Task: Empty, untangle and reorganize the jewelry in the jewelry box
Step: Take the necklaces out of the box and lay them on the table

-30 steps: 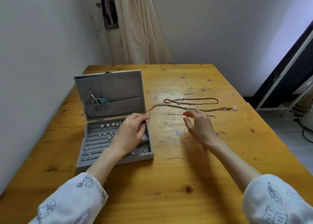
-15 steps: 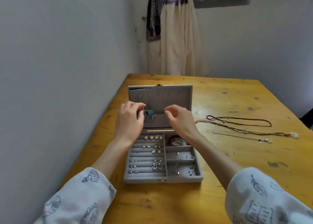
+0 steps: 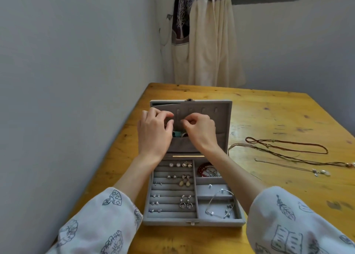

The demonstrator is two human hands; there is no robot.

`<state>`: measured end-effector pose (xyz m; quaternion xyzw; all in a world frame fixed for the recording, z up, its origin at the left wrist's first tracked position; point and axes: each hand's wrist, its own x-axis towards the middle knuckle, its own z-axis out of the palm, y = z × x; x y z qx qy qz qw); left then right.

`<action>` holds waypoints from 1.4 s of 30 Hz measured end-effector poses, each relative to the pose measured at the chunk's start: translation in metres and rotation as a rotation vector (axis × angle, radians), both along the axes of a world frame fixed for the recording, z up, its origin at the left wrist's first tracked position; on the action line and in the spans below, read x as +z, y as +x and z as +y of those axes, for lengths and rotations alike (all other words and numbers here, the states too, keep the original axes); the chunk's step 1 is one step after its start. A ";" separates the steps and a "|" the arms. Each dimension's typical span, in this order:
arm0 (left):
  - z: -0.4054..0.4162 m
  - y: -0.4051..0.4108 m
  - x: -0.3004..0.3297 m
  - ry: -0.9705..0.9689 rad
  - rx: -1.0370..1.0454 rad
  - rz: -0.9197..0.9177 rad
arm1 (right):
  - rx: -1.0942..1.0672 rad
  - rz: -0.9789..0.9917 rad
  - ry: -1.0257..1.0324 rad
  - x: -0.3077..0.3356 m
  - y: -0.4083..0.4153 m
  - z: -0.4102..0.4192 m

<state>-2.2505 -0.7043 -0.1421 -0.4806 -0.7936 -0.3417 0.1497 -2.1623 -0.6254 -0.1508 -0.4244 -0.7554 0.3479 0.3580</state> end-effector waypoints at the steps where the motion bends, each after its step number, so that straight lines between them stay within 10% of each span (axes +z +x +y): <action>1: 0.001 0.000 0.002 0.013 -0.009 0.015 | -0.009 0.058 -0.010 0.004 0.003 0.003; 13: 0.022 0.002 0.022 0.084 -0.066 -0.046 | 0.200 0.318 -0.170 0.053 0.012 0.015; 19: 0.008 0.000 0.046 0.211 -0.359 -0.459 | 0.254 0.306 -0.241 0.062 0.036 0.018; 42: 0.005 0.126 -0.011 -0.515 -0.581 -0.392 | 0.105 -0.161 -0.322 -0.004 0.285 0.031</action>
